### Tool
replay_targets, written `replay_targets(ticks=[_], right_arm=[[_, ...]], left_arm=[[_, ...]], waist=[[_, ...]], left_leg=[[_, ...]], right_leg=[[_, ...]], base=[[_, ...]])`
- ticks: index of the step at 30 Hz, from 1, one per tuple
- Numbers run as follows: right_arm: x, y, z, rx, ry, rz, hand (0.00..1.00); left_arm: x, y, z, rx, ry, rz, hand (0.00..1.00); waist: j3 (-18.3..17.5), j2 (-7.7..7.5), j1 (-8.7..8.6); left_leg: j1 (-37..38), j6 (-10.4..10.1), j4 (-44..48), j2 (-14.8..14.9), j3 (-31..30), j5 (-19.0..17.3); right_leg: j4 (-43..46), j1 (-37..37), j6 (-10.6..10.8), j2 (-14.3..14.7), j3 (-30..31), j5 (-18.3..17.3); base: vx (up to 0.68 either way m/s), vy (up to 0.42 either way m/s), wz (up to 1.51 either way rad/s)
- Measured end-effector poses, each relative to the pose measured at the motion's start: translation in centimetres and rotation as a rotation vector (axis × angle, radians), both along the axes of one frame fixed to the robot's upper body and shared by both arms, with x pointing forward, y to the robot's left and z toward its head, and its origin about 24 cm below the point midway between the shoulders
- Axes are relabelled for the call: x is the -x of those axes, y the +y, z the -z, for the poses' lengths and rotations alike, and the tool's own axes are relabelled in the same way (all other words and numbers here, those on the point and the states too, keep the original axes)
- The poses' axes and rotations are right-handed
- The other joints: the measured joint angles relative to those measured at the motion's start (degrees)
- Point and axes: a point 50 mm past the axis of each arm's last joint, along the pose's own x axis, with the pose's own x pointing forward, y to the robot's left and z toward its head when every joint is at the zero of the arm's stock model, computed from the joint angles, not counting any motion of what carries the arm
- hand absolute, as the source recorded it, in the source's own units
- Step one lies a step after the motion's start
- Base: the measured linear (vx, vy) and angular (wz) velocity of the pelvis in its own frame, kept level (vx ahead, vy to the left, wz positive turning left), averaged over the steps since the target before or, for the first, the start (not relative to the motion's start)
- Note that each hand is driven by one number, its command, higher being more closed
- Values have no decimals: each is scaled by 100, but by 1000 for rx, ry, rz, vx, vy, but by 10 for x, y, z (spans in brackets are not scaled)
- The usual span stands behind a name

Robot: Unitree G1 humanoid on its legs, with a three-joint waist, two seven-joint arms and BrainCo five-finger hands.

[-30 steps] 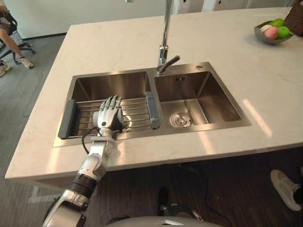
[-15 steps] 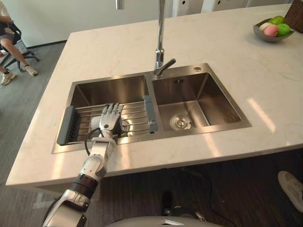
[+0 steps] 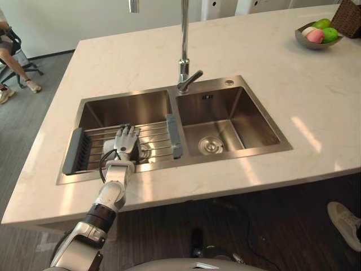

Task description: Walk over to the sink, pick up the cup, carry it to the dishwasher, place the cup inside the dishwasher, then close the dishwasher door

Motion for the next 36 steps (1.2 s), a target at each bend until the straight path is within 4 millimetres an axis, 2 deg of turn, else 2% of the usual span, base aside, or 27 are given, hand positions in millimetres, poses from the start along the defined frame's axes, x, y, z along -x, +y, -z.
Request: replay_targets(ticks=[14, 20, 22, 25, 26, 27, 28, 29, 30, 33, 34, 35, 36], right_arm=[[0, 1, 0, -11, 7, -12, 0], [-1, 4, 1, -14, 11, -41, 0], [-1, 5, 1, -19, 12, -47, 0], [-1, 12, 2, -36, 13, -45, 0], [-1, 13, 2, -39, 12, -44, 0], [-1, 13, 2, -39, 12, -44, 0], [-4, 4, 0, -17, 1, -51, 0], [7, 7, 1, -25, 27, -52, 0], [8, 6, 1, -22, 36, -66, 0], [11, 7, 2, -26, 53, -79, 0], [11, 8, 2, -27, 54, -80, 0], [11, 9, 2, -32, 53, -80, 0], [11, 8, 2, -31, 53, -80, 0]], left_arm=[[-6, 18, 4, -12, 81, -140, 0], [-8, 31, 3, -34, 94, -193, 0], [-9, 36, 2, -52, 91, -210, 0], [-9, 45, -2, -88, 92, -224, 0], [-10, 50, -4, -102, 95, -232, 0], [-10, 51, -4, -105, 97, -235, 0], [-10, 50, -3, -100, 107, -238, 0], [-14, 48, -8, -95, 95, -228, 0], [-14, 48, -9, -92, 94, -233, 0], [-12, 52, -3, -103, 114, -236, 0], [-11, 51, -2, -105, 120, -229, 0], [-11, 50, -2, -106, 122, -219, 0], [-10, 49, -1, -105, 124, -208, 0]], waist=[[4, -20, -8], [19, -108, -16], [20, -183, -34], [12, -360, -65], [-4, -439, -59], [-24, -421, -31], [-77, -88, 7], [0, -378, -72], [2, -289, -51], [-5, -283, -63], [11, -313, -96], [-31, -246, -108], [-19, -298, -115]], left_leg=[[6, 30, 2, 56, -2, -23], [5, 80, 2, 60, -3, -50], [4, 118, 2, 60, -3, -62], [-14, 241, -3, 43, 7, -121], [-42, 393, -23, 17, 11, -178], [-69, 546, -71, 34, 10, -169], [-162, 526, -160, 296, 40, -133], [-93, 408, -137, 65, -30, -68], [-118, 354, -148, 80, -119, -22], [-138, 380, -111, 71, -135, 271], [-121, 303, -86, 86, -136, 337], [-118, 267, -75, 89, -133, 358], [-121, 243, -61, 82, -127, 369]], right_leg=[[1, -13, -61, 90, 0, -43], [2, -41, -61, 125, -19, -44], [3, -47, -63, 130, -54, -45], [6, -80, -66, 127, -153, -59], [37, -127, -25, 142, -177, -133], [45, -170, 128, 154, -228, -268], [1099, -527, -496, 25, -281, -555], [1730, -636, -254, -263, -54, -1115], [1733, -612, -147, -247, -43, -1121], [1350, -406, -170, -124, -120, -1036], [1293, -329, -169, -110, -149, -1036], [1228, -287, -157, -98, -152, -1027], [1175, -292, -125, -96, -152, -1006]], base=[[9, 94, -2], [-1, 89, -7], [-5, 85, -4], [-10, 80, -9], [-8, 35, -14], [34, 74, -15], [100, 47, 23], [120, 22, 26], [53, -39, 29], [-5, -5, 1], [-6, 39, 10], [-8, 60, 10], [0, 62, 6]])
